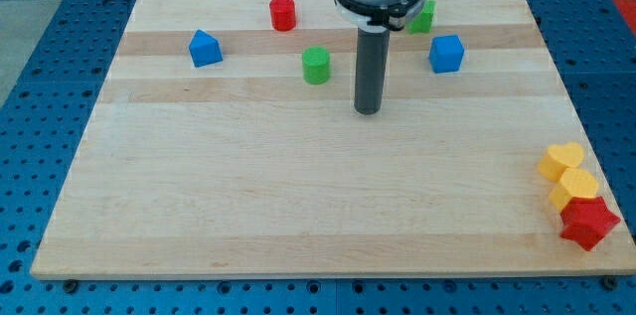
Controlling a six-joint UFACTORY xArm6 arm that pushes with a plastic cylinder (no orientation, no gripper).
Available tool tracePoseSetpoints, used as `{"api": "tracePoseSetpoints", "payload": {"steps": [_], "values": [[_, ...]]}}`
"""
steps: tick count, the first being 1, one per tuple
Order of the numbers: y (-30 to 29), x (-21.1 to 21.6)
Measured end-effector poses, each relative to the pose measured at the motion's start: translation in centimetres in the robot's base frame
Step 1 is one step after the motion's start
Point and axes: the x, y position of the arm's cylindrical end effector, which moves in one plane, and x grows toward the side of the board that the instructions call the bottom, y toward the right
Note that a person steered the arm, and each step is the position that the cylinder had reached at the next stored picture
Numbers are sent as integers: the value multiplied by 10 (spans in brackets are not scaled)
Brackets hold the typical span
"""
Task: Point your arm at the blue cube
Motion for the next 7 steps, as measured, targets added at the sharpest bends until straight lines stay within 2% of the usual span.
{"api": "tracePoseSetpoints", "payload": {"steps": [1,7], "values": [[6,-20],[9,-67]]}}
